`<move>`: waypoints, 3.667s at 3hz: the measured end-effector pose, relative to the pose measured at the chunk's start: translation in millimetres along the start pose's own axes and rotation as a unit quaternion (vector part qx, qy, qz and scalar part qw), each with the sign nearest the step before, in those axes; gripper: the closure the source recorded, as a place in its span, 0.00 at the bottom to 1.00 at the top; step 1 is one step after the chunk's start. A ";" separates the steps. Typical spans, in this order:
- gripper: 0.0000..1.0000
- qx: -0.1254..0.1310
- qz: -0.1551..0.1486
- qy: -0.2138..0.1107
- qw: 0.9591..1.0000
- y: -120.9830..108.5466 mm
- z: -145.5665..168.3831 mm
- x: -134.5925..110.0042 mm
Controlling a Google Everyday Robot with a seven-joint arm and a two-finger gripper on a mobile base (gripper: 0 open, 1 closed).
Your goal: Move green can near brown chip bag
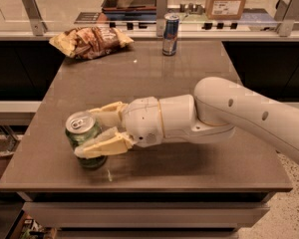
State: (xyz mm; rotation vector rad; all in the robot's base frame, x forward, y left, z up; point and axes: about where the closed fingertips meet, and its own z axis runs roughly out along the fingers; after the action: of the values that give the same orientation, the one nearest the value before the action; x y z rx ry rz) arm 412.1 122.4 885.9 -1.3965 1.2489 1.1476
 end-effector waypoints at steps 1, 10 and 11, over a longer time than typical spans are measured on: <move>0.64 -0.002 -0.001 0.000 1.000 1.2 1.6 -1.2; 1.00 0.200 -0.011 0.047 0.979 -152.4 -74.1 -95.8; 1.00 0.220 -0.033 0.043 0.974 -182.8 -79.9 -106.0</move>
Offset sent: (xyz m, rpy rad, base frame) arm -0.0010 0.0013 0.0007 -0.0007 -0.0017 0.0028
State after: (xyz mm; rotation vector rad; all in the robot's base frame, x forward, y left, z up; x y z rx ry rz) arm 593.6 72.9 1010.9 -1.1485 1.4047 0.7129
